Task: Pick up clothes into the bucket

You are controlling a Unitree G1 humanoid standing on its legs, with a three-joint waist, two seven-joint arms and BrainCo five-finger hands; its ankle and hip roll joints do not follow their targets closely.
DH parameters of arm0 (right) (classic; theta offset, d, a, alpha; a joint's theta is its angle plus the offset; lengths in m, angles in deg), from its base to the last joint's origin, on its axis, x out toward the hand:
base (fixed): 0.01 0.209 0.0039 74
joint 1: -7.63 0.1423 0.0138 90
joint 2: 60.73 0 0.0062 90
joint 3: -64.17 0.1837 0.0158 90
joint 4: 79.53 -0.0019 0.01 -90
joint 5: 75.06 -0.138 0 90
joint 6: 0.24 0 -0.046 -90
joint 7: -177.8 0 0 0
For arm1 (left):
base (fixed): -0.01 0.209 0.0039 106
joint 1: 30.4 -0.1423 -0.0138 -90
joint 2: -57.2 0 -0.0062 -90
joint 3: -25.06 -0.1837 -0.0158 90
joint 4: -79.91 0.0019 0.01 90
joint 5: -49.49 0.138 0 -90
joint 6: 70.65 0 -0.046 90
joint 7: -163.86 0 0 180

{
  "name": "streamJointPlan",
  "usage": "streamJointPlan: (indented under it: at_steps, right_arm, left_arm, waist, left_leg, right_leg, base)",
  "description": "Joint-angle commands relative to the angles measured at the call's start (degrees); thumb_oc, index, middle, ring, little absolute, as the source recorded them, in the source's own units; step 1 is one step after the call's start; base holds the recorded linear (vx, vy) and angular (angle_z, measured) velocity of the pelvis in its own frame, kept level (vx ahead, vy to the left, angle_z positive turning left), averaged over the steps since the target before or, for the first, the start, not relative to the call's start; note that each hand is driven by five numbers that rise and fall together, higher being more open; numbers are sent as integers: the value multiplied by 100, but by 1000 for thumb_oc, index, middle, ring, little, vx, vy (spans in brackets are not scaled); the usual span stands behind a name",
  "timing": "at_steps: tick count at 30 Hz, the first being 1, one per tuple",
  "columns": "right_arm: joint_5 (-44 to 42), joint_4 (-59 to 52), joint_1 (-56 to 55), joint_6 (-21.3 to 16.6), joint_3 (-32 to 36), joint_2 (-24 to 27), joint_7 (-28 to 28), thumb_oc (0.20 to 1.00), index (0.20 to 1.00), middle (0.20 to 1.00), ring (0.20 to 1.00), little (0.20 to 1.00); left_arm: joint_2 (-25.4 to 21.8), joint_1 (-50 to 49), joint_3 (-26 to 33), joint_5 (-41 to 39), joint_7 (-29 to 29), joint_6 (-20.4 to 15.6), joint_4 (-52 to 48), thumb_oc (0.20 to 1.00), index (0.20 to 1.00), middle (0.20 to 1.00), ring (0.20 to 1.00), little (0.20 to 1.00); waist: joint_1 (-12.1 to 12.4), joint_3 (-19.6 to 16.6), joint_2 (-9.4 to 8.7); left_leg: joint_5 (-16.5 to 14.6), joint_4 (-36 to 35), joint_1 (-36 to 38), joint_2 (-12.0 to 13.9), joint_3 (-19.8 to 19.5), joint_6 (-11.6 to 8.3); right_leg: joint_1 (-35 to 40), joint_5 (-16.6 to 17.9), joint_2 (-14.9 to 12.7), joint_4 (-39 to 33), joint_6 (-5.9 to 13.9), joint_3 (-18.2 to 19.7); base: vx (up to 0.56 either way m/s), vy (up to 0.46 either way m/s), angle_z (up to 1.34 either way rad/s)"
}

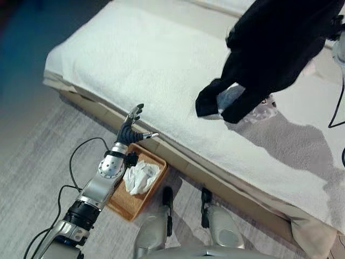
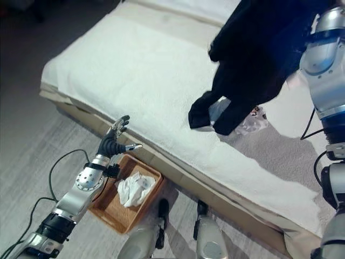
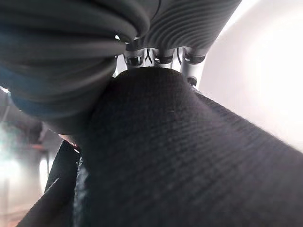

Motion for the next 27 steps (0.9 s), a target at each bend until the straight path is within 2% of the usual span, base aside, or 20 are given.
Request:
streamJointPlan:
  at_steps: [1,3,4,8,10,12,13,14,18,21,27]
  right_arm:
    - [-593,-357,137,-339,-250,-43,508,200,200,200,200,200]
    - [-914,-424,64,-325,-496,-110,869,200,200,200,200,200]
    - [-1146,-594,25,-289,-744,-100,1264,200,200,200,200,200]
    - [-1652,-807,-140,-271,-903,-204,1605,200,200,200,200,200]
    - [-1831,-1017,-215,-202,-1172,-336,1891,200,200,200,200,200]
    - [-1919,-1138,-237,-197,-1240,-352,1984,200,200,200,200,200]
    - [-2129,-1332,-224,-192,-1438,-376,2124,200,200,200,200,200]
    - [-2131,-1333,-226,-191,-1434,-368,2125,200,200,200,200,200]
    - [-2400,-1754,-184,-179,-1828,-346,2323,200,200,200,200,200]
    - [-2696,-2045,-84,-210,-2116,-359,2389,200,200,200,200,200]
    - [-3066,-2371,-21,-238,-2400,-351,2486,200,200,200,200,200]
  left_arm:
    - [-202,-96,-37,-290,245,-168,-264,1000,1000,1000,1000,1000]
    - [-193,145,-191,-461,361,-111,-309,1000,1000,1000,1000,1000]
    - [-87,309,-330,-703,479,-22,-285,1000,1000,1000,1000,1000]
    - [84,671,-660,-955,584,80,-187,1000,1000,1000,1000,1000]
    - [307,1155,-1127,-1298,696,224,100,1000,1000,1000,1000,1000]
    - [390,1325,-1287,-1455,698,243,218,1000,1000,1000,1000,1000]
    - [549,1674,-1695,-1715,801,345,411,1000,1000,1000,1000,1000]
    - [557,1686,-1703,-1718,802,339,423,1000,1000,1000,1000,1000]
    - [823,2298,-2551,-2424,972,541,634,1000,1000,1000,1000,1000]
    - [1341,2647,-3144,-3167,957,705,835,1000,1000,1000,1000,1000]
    - [1993,2746,-3343,-3869,714,787,1169,1000,1000,1000,1000,1000]
  waist:
    - [-64,-758,-340]
    - [-107,-899,-359]
    - [-152,-1035,-382]
    - [-195,-1190,-389]
    - [-253,-1318,-397]
    - [-253,-1347,-404]
    - [-286,-1410,-413]
    - [-278,-1403,-412]
    - [-338,-1490,-421]
    - [-380,-1542,-438]
    - [-424,-1590,-460]
  left_leg:
    - [-301,152,-41,-16,138,-105]
    - [-299,54,133,23,195,-118]
    - [-314,31,232,44,252,-125]
    - [-343,-17,374,62,305,-125]
    - [-362,-66,504,79,348,-126]
    - [-363,-95,552,91,366,-129]
    - [-365,-110,589,99,379,-137]
    - [-366,-112,595,100,379,-137]
    - [-377,-119,672,108,396,-141]
    - [-392,-127,739,107,356,-140]
    - [-408,-141,814,116,322,-153]
  right_leg:
    - [238,-20,-35,-83,276,156]
    - [402,2,-27,-184,282,165]
    - [503,8,-10,-242,280,177]
    - [651,33,3,-341,294,206]
    - [791,57,13,-447,299,221]
    - [844,70,13,-497,302,223]
    - [907,83,15,-556,302,208]
    - [914,84,16,-560,302,208]
    - [998,73,20,-561,307,194]
    - [1081,26,18,-530,312,155]
    - [1160,-21,14,-501,313,106]
  base:
    - [77,-28,-17]
    - [75,-23,-16]
    - [66,-10,-13]
    - [64,-14,-13]
    - [57,-13,-3]
    - [44,-19,-5]
    - [38,-21,-9]
    - [34,-17,-9]
    - [31,-6,-4]
    - [39,-9,-1]
    - [7,-1,0]
